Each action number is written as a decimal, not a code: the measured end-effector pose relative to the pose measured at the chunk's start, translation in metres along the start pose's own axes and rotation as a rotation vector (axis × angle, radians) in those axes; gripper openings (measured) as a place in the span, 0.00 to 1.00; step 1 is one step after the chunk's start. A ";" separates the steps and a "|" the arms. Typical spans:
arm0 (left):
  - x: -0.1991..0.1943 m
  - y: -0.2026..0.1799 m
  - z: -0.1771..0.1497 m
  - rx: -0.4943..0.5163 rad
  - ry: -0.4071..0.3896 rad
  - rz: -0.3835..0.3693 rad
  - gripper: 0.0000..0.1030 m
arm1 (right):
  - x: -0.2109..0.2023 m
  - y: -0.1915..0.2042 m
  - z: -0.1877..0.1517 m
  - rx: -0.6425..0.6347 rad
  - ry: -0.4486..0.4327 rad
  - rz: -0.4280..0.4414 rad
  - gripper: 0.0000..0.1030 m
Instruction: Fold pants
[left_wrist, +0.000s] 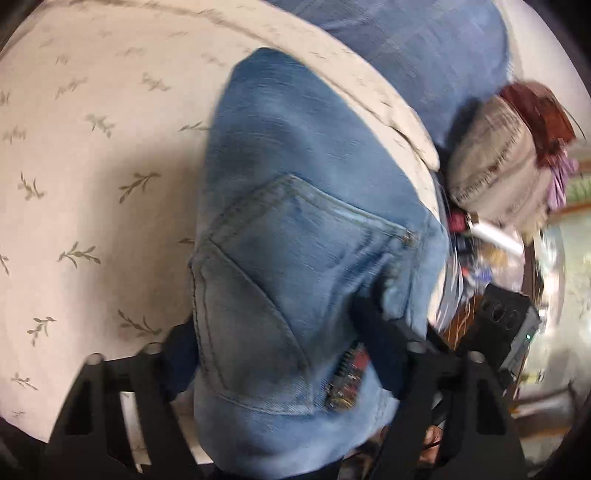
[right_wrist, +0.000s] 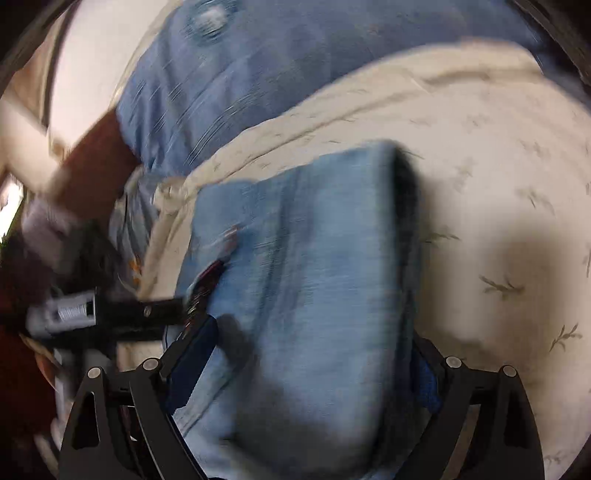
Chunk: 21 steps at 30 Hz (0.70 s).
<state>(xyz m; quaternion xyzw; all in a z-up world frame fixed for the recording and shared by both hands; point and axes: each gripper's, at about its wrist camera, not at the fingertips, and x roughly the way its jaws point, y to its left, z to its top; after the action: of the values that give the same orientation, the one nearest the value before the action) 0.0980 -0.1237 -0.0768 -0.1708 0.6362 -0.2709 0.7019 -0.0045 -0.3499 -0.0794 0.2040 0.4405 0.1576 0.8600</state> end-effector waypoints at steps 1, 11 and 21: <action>-0.003 -0.003 -0.002 0.017 0.000 -0.005 0.61 | -0.004 0.012 -0.001 -0.033 -0.010 0.007 0.90; -0.046 -0.012 0.004 0.039 -0.099 0.006 0.54 | -0.012 0.032 0.018 -0.011 -0.076 0.161 0.89; -0.084 0.010 0.062 0.001 -0.284 0.162 0.67 | 0.024 0.058 0.075 -0.096 -0.179 -0.030 0.90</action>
<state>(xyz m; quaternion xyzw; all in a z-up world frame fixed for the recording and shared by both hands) 0.1570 -0.0723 -0.0075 -0.1552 0.5424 -0.1868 0.8042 0.0648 -0.3048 -0.0278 0.1691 0.3567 0.1466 0.9070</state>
